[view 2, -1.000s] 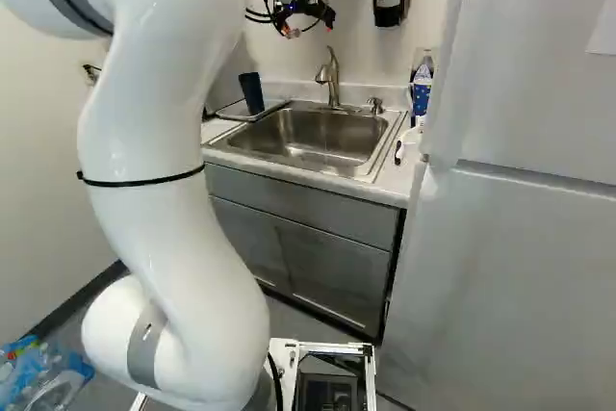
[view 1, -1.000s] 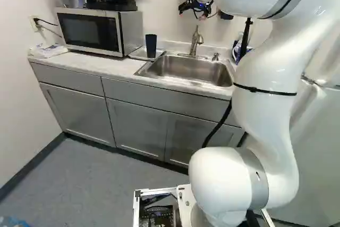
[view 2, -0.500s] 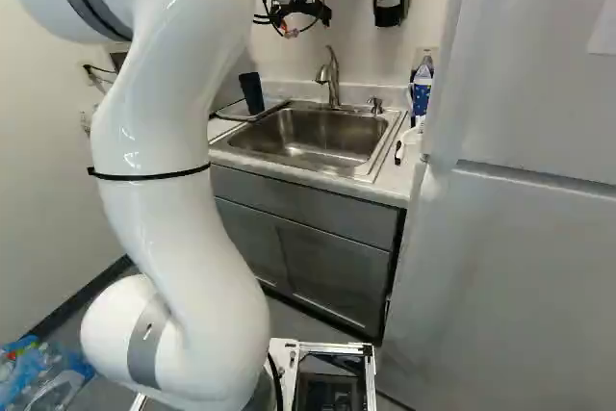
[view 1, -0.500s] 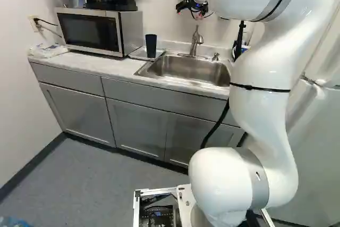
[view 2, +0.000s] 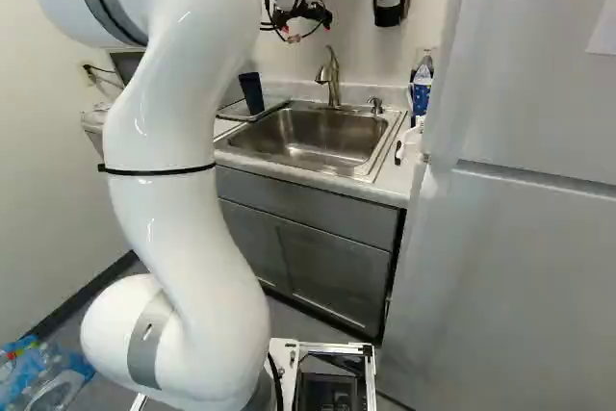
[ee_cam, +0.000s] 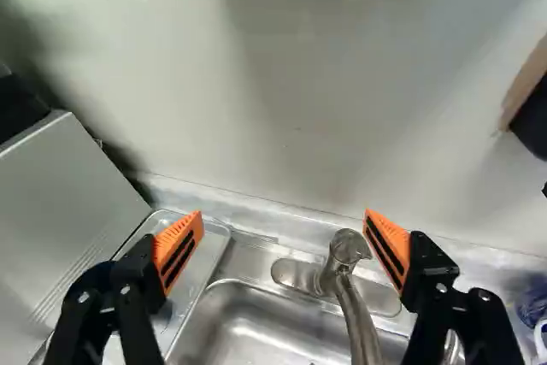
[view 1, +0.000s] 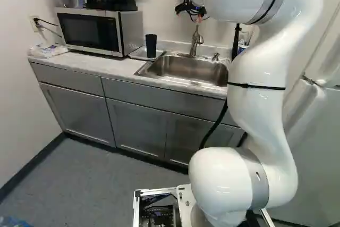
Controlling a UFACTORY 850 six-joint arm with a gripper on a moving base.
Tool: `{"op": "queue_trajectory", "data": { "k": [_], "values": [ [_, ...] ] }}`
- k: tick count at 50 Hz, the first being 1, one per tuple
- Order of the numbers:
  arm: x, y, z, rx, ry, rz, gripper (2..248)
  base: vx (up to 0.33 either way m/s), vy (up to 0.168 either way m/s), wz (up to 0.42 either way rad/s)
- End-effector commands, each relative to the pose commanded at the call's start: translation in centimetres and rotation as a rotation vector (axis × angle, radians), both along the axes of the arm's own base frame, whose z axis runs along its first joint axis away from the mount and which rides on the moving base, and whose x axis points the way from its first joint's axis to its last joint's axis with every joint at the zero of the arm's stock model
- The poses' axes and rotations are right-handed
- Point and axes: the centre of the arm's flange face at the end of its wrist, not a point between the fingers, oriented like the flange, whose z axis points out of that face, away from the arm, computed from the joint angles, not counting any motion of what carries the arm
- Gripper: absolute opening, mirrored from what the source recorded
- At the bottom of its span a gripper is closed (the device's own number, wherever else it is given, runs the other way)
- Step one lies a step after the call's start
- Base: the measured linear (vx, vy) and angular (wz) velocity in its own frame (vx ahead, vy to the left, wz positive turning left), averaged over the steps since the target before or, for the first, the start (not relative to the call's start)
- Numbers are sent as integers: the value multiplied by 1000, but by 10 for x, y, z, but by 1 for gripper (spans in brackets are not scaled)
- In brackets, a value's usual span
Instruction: Rinse the cup and place it in the tray
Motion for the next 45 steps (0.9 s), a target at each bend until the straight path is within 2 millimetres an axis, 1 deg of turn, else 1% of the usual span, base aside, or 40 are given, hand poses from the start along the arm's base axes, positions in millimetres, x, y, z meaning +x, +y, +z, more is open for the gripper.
{"op": "queue_trajectory", "data": {
  "k": [10,33,41,45],
  "values": [
    [6,0,-9,-2,-18,-1,247,0,0,0],
    [32,-1,-33,-5,-50,-1,247,0,0,0],
    [36,0,-42,-4,-36,0,247,0,0,0],
    [36,0,-42,-4,-36,0,247,0,0,0]
  ]
}}
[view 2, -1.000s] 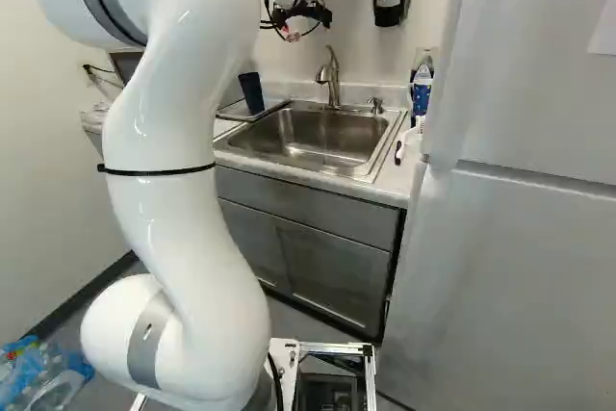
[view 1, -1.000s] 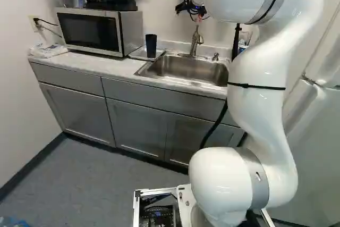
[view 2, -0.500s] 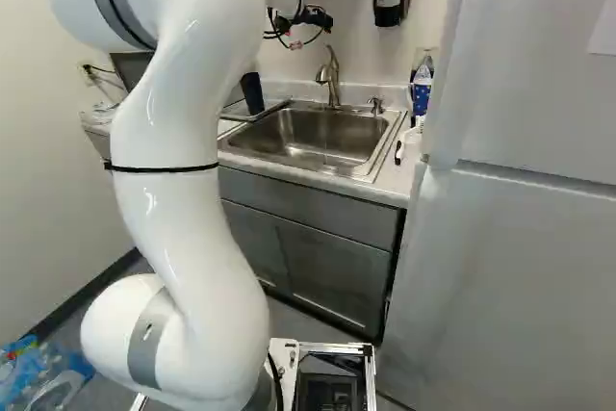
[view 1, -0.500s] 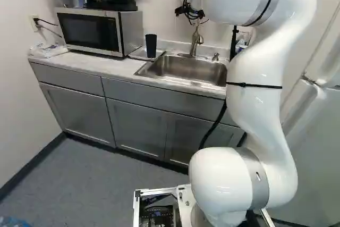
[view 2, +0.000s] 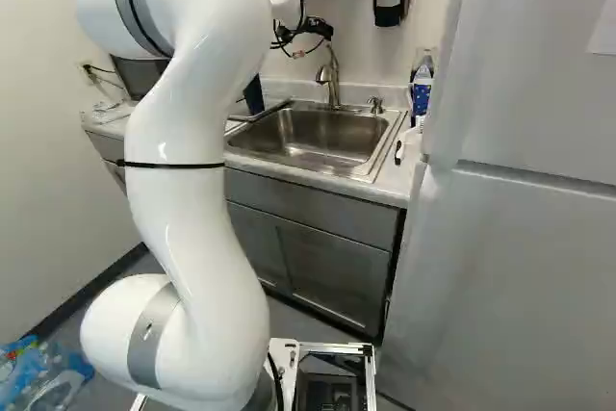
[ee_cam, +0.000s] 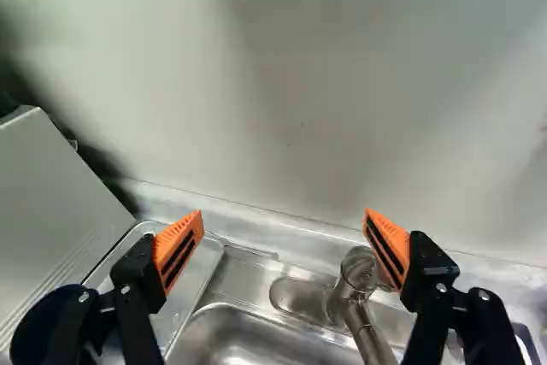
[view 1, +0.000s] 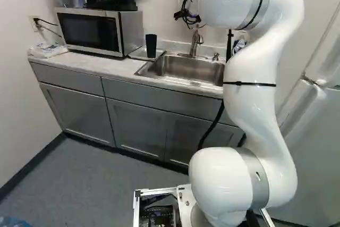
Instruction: Rinse the cup and place it in the tray
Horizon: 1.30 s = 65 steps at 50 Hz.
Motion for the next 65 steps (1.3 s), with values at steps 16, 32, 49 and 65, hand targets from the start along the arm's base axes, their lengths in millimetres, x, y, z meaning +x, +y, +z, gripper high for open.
{"op": "queue_trajectory", "data": {
  "k": [16,32,49,65],
  "values": [
    [-1,0,-1,1,7,0,247,0,0,0],
    [-5,1,-3,4,41,1,247,0,0,0],
    [-20,4,-4,7,87,6,247,0,0,0],
    [-36,5,-4,11,131,7,247,0,0,0]
  ]
}}
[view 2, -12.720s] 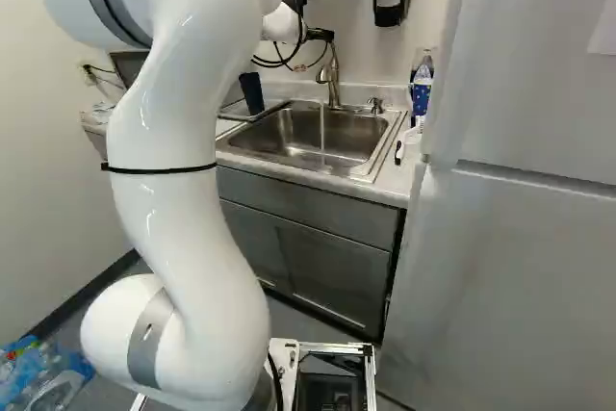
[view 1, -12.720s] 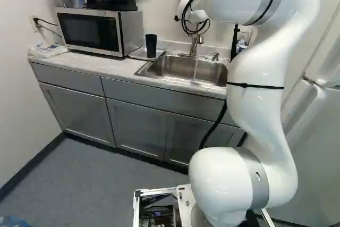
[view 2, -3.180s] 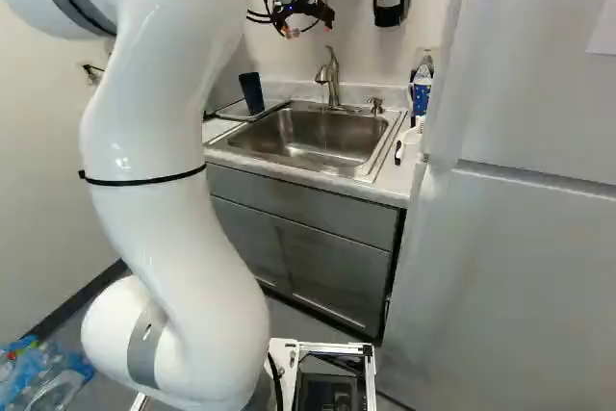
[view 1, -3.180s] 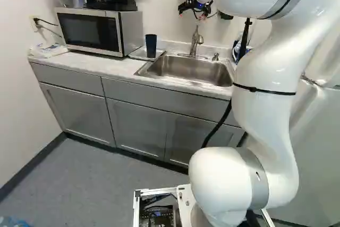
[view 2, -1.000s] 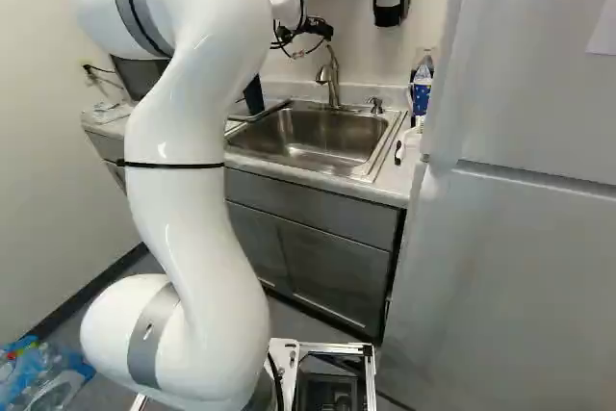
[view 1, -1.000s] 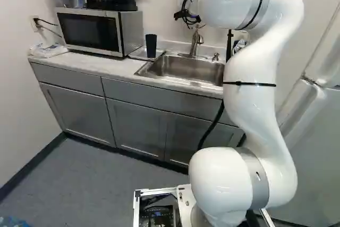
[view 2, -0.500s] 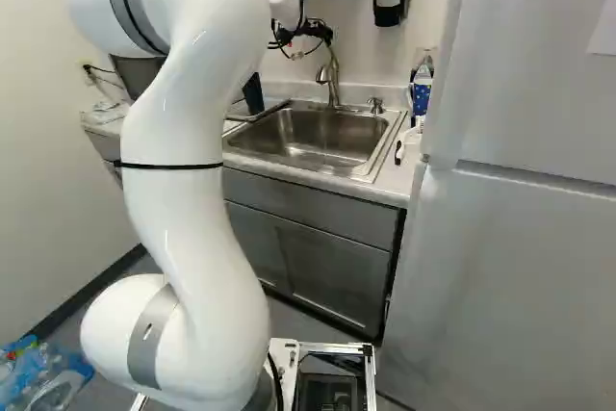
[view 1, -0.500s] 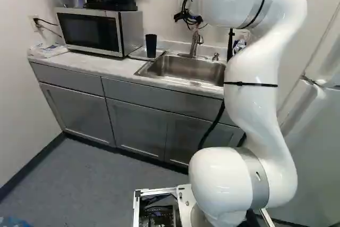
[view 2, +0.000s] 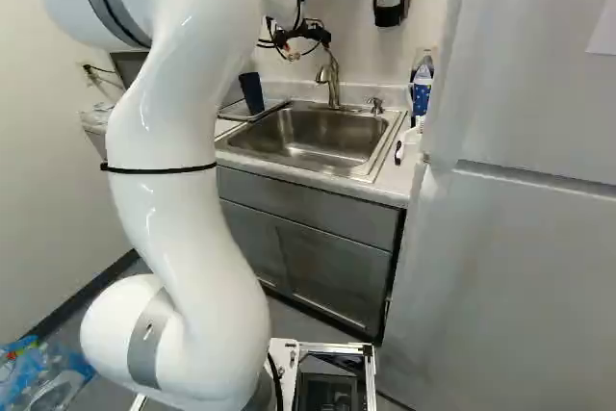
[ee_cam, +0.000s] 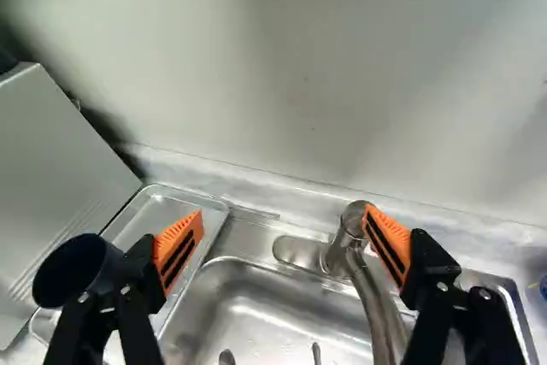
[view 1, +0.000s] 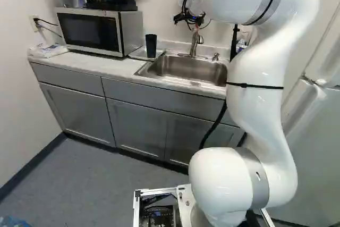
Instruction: Rinse the cup and place it in the tray
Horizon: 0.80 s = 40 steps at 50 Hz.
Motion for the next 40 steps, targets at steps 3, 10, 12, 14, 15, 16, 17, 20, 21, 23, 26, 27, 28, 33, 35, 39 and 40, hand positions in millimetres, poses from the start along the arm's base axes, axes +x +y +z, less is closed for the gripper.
{"op": "queue_trajectory", "data": {
  "k": [3,10,12,14,15,16,17,20,21,23,26,27,28,33,35,39,40],
  "values": [
    [-3,0,0,1,8,0,247,0,0,0],
    [-10,0,0,2,20,0,247,0,0,0],
    [-11,0,0,2,21,0,247,0,0,0],
    [-13,0,0,2,22,-1,247,0,0,0],
    [-13,0,0,2,22,-1,247,0,0,0],
    [-14,0,0,2,22,-1,247,0,0,0],
    [-14,0,0,2,23,-1,247,0,0,0],
    [-15,0,1,2,22,-1,247,0,0,0],
    [-16,0,2,2,21,-1,247,0,0,0],
    [-16,0,3,2,19,-1,247,0,0,0],
    [-17,0,6,1,14,-1,247,0,0,0],
    [-18,0,7,1,13,-1,247,0,0,0],
    [-18,0,8,1,11,-1,247,0,0,0],
    [-20,0,14,0,2,-1,247,0,0,0],
    [-21,1,17,0,-2,-1,247,0,0,0],
    [-24,0,21,0,-9,-1,247,0,0,0],
    [-25,0,22,-1,-10,-2,247,0,0,0]
  ]
}}
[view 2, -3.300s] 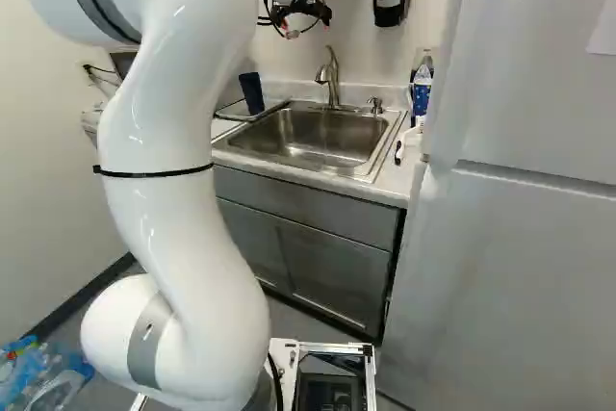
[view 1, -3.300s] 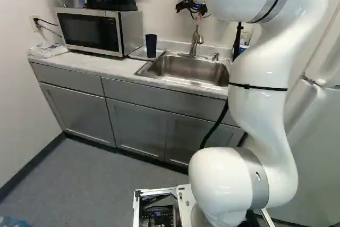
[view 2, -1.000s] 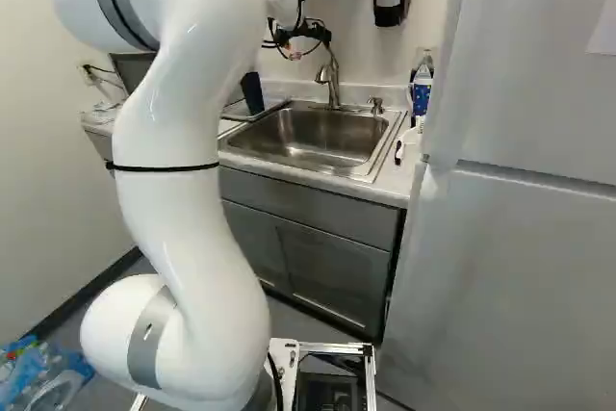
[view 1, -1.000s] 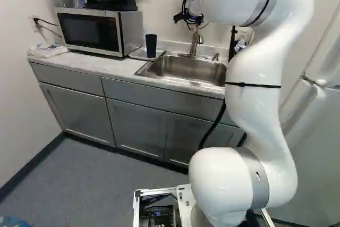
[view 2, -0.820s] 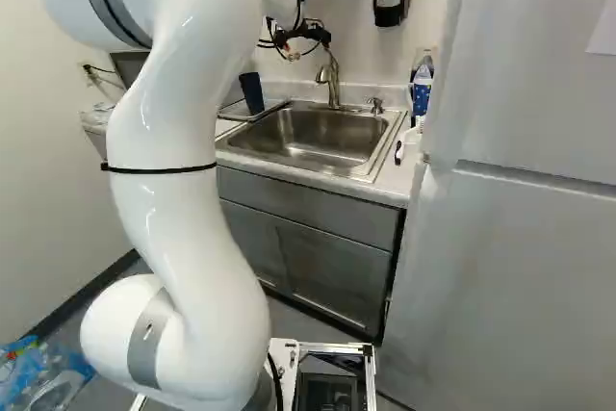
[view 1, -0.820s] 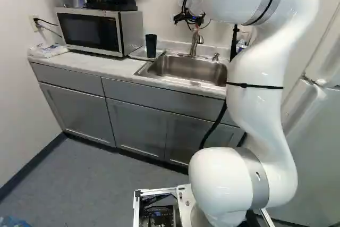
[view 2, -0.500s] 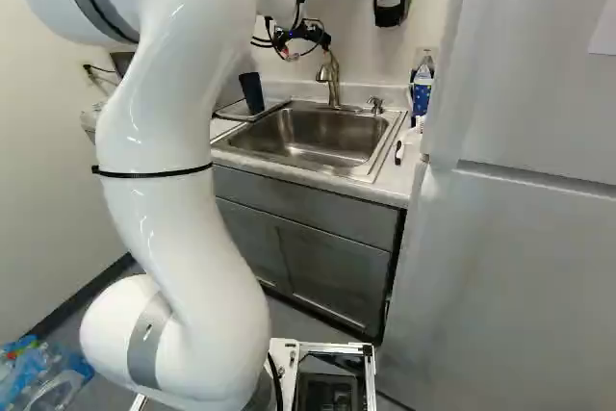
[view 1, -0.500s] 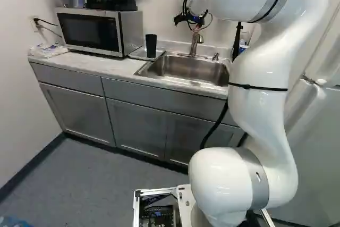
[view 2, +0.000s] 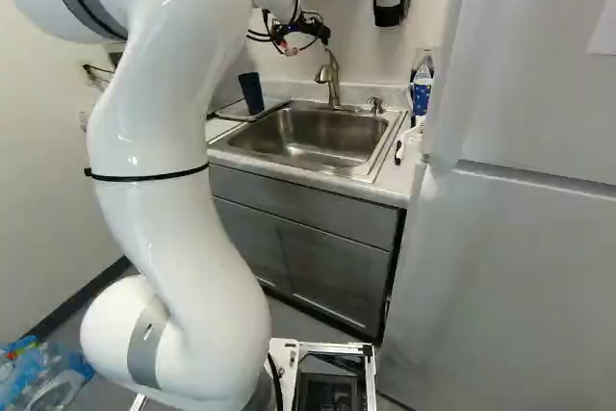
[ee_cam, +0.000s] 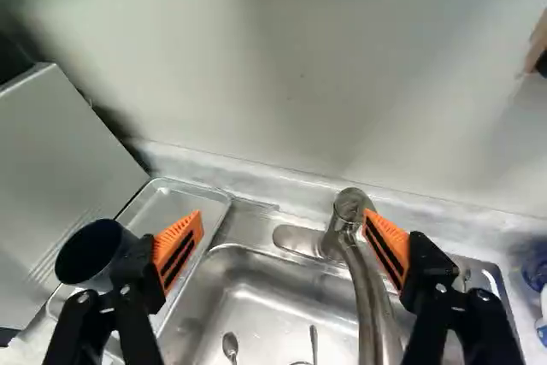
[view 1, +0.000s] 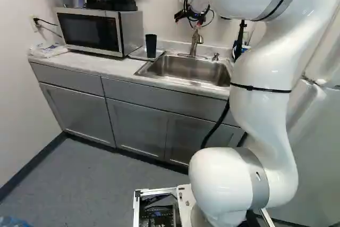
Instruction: Rinse the cup and place it in the tray
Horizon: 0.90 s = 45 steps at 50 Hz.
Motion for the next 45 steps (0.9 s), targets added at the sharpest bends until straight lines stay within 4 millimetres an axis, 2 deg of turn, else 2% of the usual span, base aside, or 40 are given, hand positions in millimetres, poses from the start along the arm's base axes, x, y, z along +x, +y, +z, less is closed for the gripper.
{"op": "queue_trajectory", "data": {
  "k": [7,45],
  "values": [
    [-11,-3,8,0,2,-5,247,0,0,0],
    [-92,-30,-4,28,240,-56,247,0,0,0]
  ]
}}
